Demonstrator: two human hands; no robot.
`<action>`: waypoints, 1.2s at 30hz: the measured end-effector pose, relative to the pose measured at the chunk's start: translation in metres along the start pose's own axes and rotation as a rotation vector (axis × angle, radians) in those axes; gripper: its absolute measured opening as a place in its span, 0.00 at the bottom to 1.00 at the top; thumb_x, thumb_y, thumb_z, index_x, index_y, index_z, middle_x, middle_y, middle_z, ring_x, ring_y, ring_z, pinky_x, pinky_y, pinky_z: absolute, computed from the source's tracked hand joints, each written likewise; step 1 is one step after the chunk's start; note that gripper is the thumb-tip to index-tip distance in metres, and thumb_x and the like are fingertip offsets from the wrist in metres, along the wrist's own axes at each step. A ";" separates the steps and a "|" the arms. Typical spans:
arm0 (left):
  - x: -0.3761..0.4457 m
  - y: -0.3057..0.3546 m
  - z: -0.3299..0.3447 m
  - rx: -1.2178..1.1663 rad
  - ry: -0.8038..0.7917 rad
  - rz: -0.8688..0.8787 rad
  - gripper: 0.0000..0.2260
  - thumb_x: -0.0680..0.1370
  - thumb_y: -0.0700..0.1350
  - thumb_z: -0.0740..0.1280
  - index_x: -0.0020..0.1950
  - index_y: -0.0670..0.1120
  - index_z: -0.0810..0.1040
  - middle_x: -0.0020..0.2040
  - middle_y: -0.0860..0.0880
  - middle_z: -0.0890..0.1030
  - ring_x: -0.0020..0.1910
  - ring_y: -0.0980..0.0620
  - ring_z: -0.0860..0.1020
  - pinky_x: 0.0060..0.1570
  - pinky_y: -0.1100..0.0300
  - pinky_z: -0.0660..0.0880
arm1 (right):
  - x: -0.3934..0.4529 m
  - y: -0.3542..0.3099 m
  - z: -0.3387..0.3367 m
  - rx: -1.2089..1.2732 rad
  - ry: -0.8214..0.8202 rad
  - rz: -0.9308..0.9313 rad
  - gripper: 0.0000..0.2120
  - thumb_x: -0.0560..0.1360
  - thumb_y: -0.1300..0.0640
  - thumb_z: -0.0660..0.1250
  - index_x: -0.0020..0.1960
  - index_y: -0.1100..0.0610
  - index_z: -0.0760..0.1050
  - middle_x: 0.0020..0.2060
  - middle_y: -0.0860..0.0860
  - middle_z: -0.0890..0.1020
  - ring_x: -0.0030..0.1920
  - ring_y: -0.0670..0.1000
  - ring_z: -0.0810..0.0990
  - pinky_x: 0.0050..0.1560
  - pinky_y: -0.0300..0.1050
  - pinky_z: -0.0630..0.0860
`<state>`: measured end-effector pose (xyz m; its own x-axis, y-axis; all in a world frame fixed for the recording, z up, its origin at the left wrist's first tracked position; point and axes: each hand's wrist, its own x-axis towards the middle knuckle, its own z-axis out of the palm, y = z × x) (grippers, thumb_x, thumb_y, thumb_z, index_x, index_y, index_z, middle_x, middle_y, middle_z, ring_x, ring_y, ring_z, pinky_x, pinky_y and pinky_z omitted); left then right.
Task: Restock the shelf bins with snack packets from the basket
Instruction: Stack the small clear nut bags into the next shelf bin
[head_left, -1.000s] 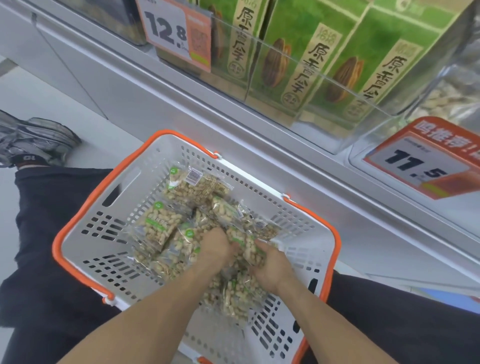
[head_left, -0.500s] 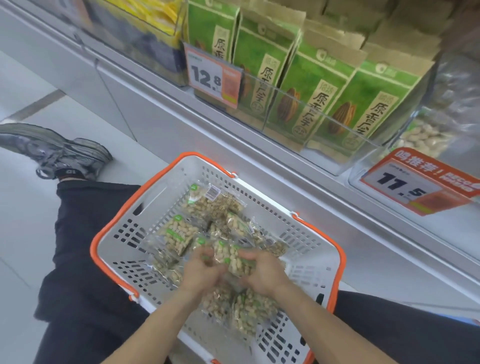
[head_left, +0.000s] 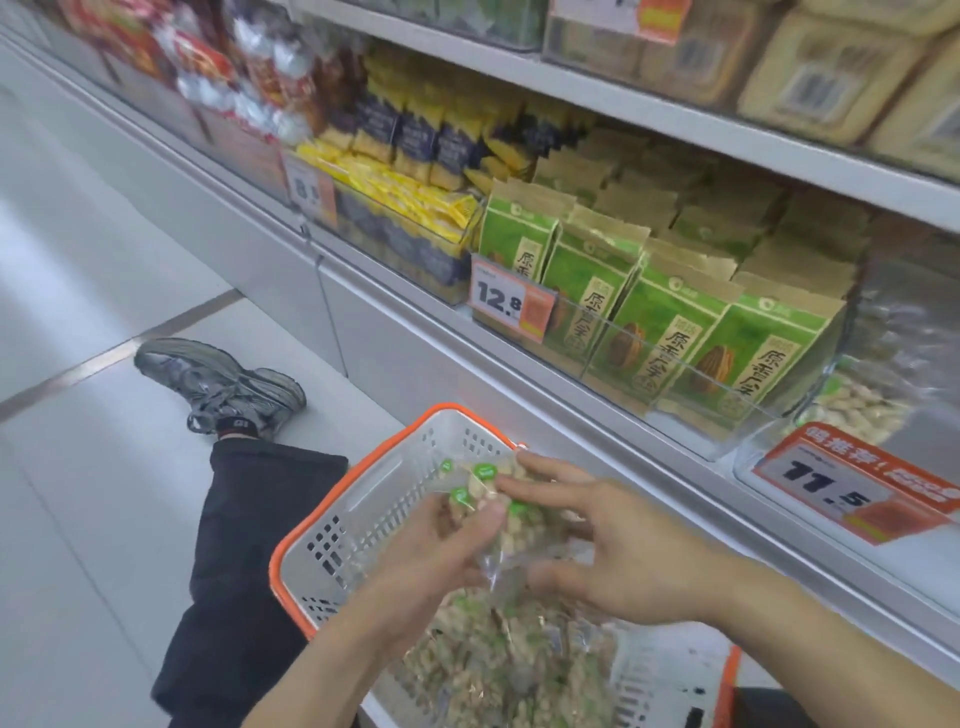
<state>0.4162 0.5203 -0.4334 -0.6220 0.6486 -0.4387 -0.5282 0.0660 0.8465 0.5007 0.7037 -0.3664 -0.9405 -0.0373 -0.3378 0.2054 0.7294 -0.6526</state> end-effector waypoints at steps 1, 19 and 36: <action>0.001 0.004 0.009 0.036 0.004 0.018 0.34 0.62 0.64 0.78 0.63 0.52 0.75 0.58 0.49 0.83 0.57 0.47 0.82 0.55 0.44 0.80 | -0.006 -0.003 -0.011 0.082 -0.011 -0.020 0.32 0.74 0.46 0.73 0.74 0.33 0.64 0.77 0.31 0.52 0.75 0.30 0.52 0.76 0.40 0.58; 0.010 0.090 0.092 0.875 -0.446 0.531 0.36 0.67 0.37 0.79 0.69 0.62 0.73 0.57 0.49 0.82 0.54 0.45 0.81 0.58 0.48 0.76 | -0.083 0.016 -0.089 -0.105 0.261 -0.014 0.51 0.51 0.35 0.83 0.70 0.33 0.64 0.60 0.27 0.74 0.58 0.30 0.68 0.55 0.26 0.68; 0.061 0.060 0.193 0.933 -0.180 0.901 0.27 0.78 0.52 0.69 0.75 0.55 0.64 0.70 0.59 0.65 0.69 0.69 0.63 0.65 0.76 0.58 | -0.160 0.069 -0.134 -0.187 1.195 0.305 0.43 0.57 0.54 0.85 0.69 0.49 0.73 0.56 0.41 0.77 0.56 0.41 0.74 0.57 0.27 0.65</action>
<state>0.4580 0.7098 -0.3512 -0.4205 0.8272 0.3726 0.6720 0.0081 0.7405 0.6289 0.8520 -0.2664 -0.5383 0.7228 0.4334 0.5089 0.6887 -0.5164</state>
